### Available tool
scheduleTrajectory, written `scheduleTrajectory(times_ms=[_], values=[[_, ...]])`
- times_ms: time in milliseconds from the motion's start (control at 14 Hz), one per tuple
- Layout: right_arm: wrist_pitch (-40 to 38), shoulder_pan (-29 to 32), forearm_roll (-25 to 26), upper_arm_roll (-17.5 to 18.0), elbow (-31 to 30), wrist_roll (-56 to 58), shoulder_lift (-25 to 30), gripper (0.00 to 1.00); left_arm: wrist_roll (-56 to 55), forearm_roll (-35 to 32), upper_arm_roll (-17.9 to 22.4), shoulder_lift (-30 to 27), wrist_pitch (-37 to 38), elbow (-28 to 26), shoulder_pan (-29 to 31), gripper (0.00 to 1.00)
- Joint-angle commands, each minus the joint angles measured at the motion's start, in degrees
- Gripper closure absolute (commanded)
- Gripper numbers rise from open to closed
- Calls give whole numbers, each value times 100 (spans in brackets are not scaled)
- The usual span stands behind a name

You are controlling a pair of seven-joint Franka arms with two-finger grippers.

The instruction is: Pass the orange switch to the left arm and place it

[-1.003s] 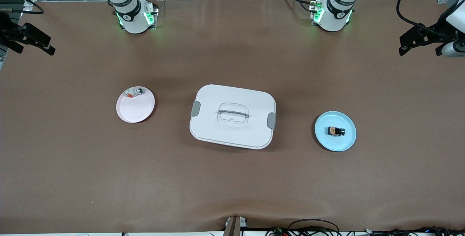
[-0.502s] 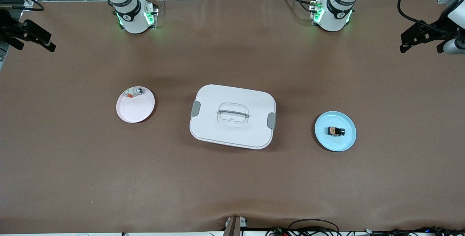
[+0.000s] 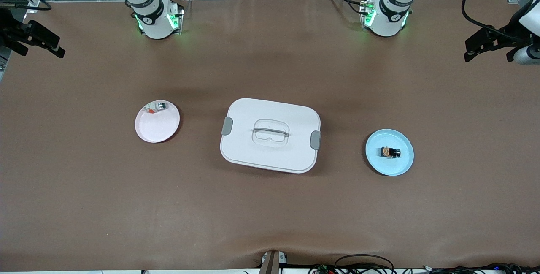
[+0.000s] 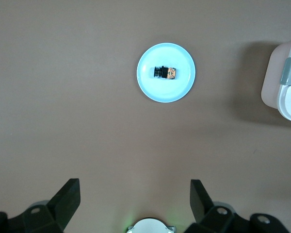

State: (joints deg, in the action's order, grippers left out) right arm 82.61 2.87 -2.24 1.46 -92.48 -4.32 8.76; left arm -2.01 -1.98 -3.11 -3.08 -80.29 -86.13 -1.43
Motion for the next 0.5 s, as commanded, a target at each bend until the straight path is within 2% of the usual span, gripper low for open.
scheduleTrajectory(times_ms=[0,430], values=[[71,47,4,56,-95,54,143,0,25,4,56,-351,-144,-394,-68,0],[238,-14,4,47,-104,230,126,0,-124,242,48,-615,-382,-677,-51,0]])
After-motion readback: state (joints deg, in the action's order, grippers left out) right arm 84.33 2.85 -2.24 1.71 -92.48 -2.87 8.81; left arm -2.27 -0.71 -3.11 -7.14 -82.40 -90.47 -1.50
